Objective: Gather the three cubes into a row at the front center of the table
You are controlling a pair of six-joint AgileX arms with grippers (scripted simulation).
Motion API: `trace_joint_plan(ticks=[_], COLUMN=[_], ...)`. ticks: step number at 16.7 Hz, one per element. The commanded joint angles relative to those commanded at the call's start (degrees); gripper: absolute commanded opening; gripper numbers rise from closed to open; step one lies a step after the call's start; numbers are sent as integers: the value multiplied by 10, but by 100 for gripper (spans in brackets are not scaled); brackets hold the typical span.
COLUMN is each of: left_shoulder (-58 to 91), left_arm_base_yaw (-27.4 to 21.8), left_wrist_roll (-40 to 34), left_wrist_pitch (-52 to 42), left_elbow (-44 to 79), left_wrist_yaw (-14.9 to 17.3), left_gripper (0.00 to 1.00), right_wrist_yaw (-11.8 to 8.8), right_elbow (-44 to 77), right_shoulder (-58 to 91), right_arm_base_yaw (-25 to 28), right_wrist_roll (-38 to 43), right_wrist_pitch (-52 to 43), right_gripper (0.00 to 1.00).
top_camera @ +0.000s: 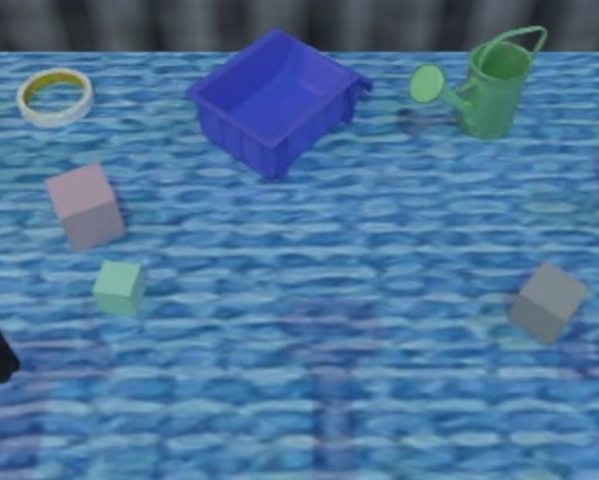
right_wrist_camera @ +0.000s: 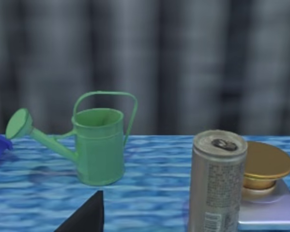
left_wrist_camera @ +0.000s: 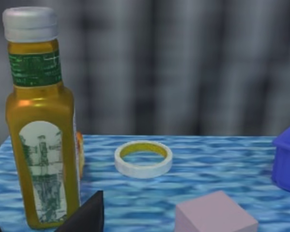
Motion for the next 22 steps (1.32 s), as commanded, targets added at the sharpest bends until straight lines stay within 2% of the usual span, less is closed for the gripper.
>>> trace_joint_plan(ticks=[4,8,22], left_shoulder=[18,126,927], left_arm_base_yaw=[-2,-17,-105], left_wrist_roll=[-1,-7,-33], left_wrist_pitch=[-11,-75,-469], left_elbow=[17,114,656], left_wrist_yaw=[-1,-1,-1], left_gripper=[100,100,100], right_wrist_yaw=[0,0,0], right_elbow=[0,0,0], right_shoulder=[0,0,0], right_arm_base_yaw=[0,0,0], right_wrist_roll=[0,0,0], right_wrist_pitch=[0,0,0], right_gripper=[100,100,100])
